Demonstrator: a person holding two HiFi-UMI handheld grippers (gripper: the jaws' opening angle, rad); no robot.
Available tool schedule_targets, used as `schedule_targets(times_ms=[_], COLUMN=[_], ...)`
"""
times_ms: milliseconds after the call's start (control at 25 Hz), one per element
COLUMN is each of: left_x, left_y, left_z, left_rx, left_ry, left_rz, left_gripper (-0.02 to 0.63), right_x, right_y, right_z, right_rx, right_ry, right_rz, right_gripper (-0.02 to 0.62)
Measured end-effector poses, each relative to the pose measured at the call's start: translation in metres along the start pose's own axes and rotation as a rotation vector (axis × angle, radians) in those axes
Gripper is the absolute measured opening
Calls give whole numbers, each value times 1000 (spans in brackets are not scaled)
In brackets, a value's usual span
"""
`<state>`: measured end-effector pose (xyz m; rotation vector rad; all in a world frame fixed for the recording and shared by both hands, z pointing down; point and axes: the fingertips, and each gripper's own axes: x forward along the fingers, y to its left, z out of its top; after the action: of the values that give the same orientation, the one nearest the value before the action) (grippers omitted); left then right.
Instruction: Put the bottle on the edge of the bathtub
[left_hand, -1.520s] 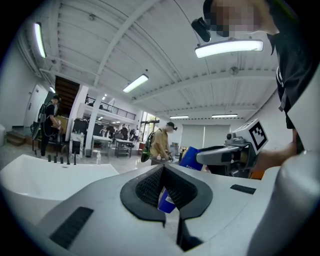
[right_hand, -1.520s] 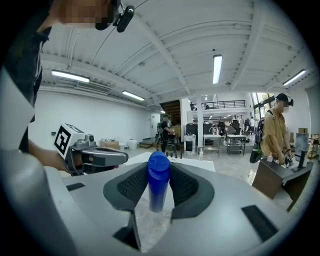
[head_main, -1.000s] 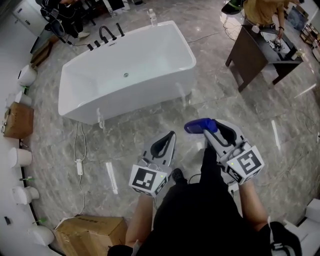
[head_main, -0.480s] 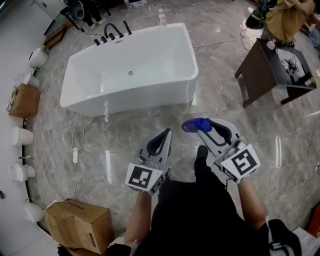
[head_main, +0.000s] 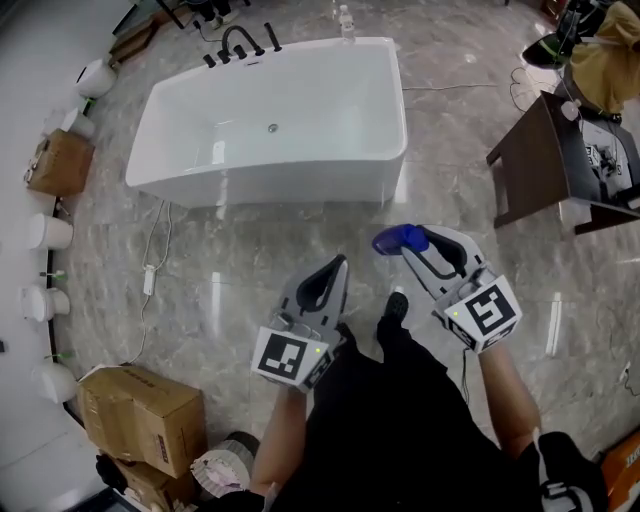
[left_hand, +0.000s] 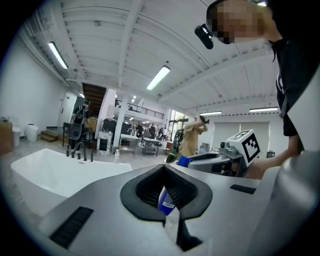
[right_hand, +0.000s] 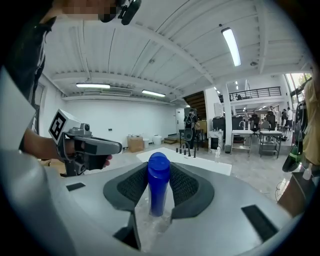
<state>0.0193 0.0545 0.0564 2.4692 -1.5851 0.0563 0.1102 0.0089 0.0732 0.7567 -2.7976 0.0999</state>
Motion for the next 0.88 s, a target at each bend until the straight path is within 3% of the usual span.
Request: schedule_targets(times_ms=[280, 480, 680, 880], left_x=[21, 50, 76, 101], left_y=[29, 60, 89, 122], left_z=[-17, -40, -82, -165], left_rx=[5, 8, -11, 26], left_ry=[49, 59, 84, 111], left_rz=[-30, -82, -138, -175], left_gripper=[11, 11, 11, 11], right_x=[48, 91, 133, 176], right_y=[-24, -42, -63, -80], right_z=[-31, -61, -108, -181], right_rx=[-65, -22, -55, -103], right_ry=[42, 65, 78, -6], right_rz=[-12, -45, -51, -28], right_gripper=[132, 132, 132, 132])
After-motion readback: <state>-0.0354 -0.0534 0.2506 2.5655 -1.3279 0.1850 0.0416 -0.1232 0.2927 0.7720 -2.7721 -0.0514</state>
